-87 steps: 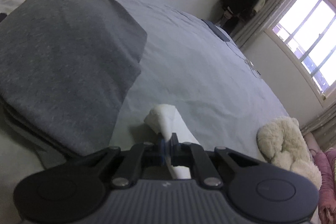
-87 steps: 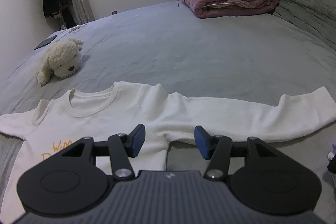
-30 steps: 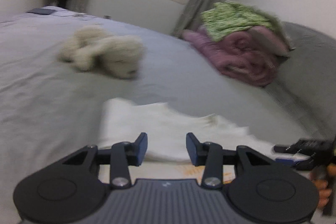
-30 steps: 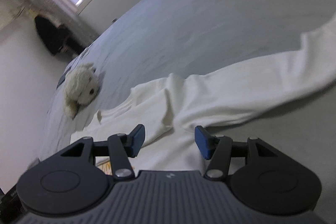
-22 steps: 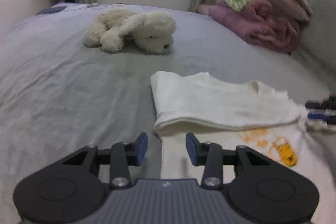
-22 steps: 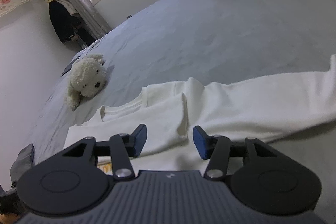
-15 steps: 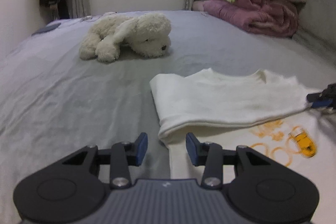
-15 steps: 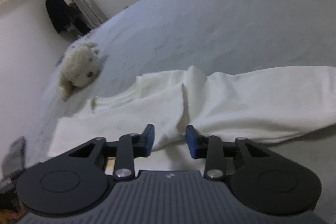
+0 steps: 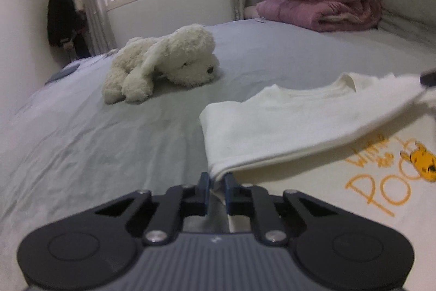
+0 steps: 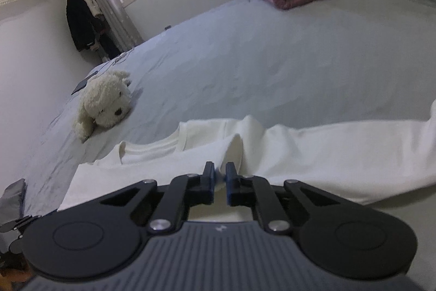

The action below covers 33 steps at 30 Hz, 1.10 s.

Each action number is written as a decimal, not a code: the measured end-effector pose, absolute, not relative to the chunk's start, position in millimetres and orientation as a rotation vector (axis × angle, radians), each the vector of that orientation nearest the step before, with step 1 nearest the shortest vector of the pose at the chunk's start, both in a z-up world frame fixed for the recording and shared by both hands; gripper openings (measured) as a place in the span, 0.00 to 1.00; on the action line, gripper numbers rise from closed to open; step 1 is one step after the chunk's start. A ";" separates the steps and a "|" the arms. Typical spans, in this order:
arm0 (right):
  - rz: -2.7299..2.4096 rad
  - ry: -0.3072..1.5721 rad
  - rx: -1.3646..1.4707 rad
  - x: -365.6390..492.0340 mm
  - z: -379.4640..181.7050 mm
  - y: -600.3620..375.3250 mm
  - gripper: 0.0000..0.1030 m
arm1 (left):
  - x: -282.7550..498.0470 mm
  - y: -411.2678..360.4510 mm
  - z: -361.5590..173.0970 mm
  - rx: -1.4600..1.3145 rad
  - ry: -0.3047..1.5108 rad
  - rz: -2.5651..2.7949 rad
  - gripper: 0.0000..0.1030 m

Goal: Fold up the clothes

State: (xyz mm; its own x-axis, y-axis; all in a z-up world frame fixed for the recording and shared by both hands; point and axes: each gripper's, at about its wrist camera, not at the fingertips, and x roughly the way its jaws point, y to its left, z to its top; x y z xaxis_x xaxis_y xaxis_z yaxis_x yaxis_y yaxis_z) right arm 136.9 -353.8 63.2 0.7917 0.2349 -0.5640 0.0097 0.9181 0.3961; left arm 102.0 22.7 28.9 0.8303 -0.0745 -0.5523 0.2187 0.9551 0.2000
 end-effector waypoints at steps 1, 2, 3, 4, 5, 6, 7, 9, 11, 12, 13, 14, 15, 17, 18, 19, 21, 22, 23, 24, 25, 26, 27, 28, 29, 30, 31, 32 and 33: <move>0.114 0.641 0.388 134.9 65.1 -353.7 0.08 | 101.0 20.3 28.3 0.287 0.566 -0.160 0.10; 0.104 0.637 0.382 133.4 65.6 -353.8 0.08 | 100.0 17.9 27.6 0.312 0.560 -0.163 0.10; 0.095 0.637 0.374 132.7 65.3 -353.4 0.08 | 98.9 15.5 26.8 0.338 0.554 -0.165 0.10; 0.087 0.642 0.365 133.3 63.6 -352.5 0.08 | 97.7 13.2 25.2 0.372 0.550 -0.167 0.10; 0.079 0.645 0.361 134.0 62.1 -352.0 0.08 | 96.4 11.0 23.6 0.406 0.546 -0.168 0.10; 0.071 0.649 0.357 134.7 60.7 -351.6 0.08 | 95.3 9.6 22.2 0.437 0.545 -0.172 0.10; 0.065 0.647 0.355 135.0 60.3 -351.4 0.08 | 94.9 9.8 22.1 0.445 0.545 -0.177 0.10; 0.064 0.622 0.355 134.2 63.7 -352.4 0.08 | 94.3 10.2 21.9 0.459 0.545 -0.187 0.10; 0.064 0.597 0.340 132.8 67.9 -353.6 0.08 | 94.8 8.8 20.8 0.464 0.549 -0.189 0.10; 0.060 0.601 0.334 133.5 66.8 -353.8 0.08 | 94.7 7.6 19.8 0.471 0.551 -0.191 0.10; 0.052 0.611 0.333 134.8 63.9 -354.4 0.08 | 93.8 6.1 18.9 0.485 0.551 -0.195 0.10; 0.043 0.622 0.335 136.3 60.7 -355.1 0.08 | 93.1 5.5 18.6 0.494 0.551 -0.199 0.10; 0.035 0.631 0.336 137.7 57.8 -356.0 0.08 | 92.3 4.9 18.4 0.502 0.551 -0.203 0.11; 0.030 0.630 0.338 139.2 55.7 -357.5 0.08 | 91.5 5.7 19.2 0.510 0.559 -0.217 0.12; 0.030 0.629 0.337 139.5 55.2 -357.7 0.08 | 91.4 6.8 20.0 0.509 0.565 -0.226 0.12; 0.031 0.630 0.335 139.8 54.6 -357.2 0.08 | 91.3 8.1 21.1 0.507 0.571 -0.235 0.12; 0.034 0.634 0.331 140.5 53.1 -356.3 0.08 | 92.2 13.7 25.7 0.478 0.590 -0.255 0.12; 0.035 0.639 0.331 141.1 51.7 -356.2 0.08 | 92.6 16.6 27.8 0.466 0.598 -0.266 0.12; 0.035 0.641 0.332 141.2 50.9 -356.4 0.08 | 92.6 19.9 29.4 0.461 0.606 -0.278 0.13; 0.034 0.640 0.337 141.0 50.6 -356.8 0.08 | 92.7 23.2 30.9 0.455 0.614 -0.290 0.14; 0.035 0.638 0.345 140.8 50.6 -357.9 0.08 | 92.9 26.9 32.6 0.448 0.622 -0.301 0.15; 0.037 0.635 0.354 140.6 50.8 -359.0 0.08 | 94.0 31.9 34.8 0.431 0.627 -0.306 0.16; 0.038 0.633 0.365 140.4 50.9 -360.0 0.08 | 95.5 37.8 37.5 0.404 0.631 -0.306 0.17; 0.042 0.631 0.378 140.1 50.6 -361.1 0.08 | 99.1 47.5 42.0 0.341 0.631 -0.288 0.17; 0.046 0.628 0.393 139.9 50.0 -362.4 0.08 | 102.9 57.3 46.6 0.273 0.631 -0.269 0.17; 0.049 0.627 0.405 139.7 49.5 -363.5 0.08 | 107.2 67.0 50.4 0.193 0.630 -0.250 0.17; 0.049 0.628 0.409 139.6 48.9 -363.8 0.08 | 111.1 72.1 51.8 0.134 0.629 -0.244 0.17; 0.048 0.632 0.406 139.7 48.3 -363.1 0.08 | 115.1 77.2 53.2 0.075 0.628 -0.238 0.17; 0.046 0.638 0.400 139.5 47.3 -362.1 0.08 | 119.3 80.7 54.6 0.026 0.626 -0.233 0.17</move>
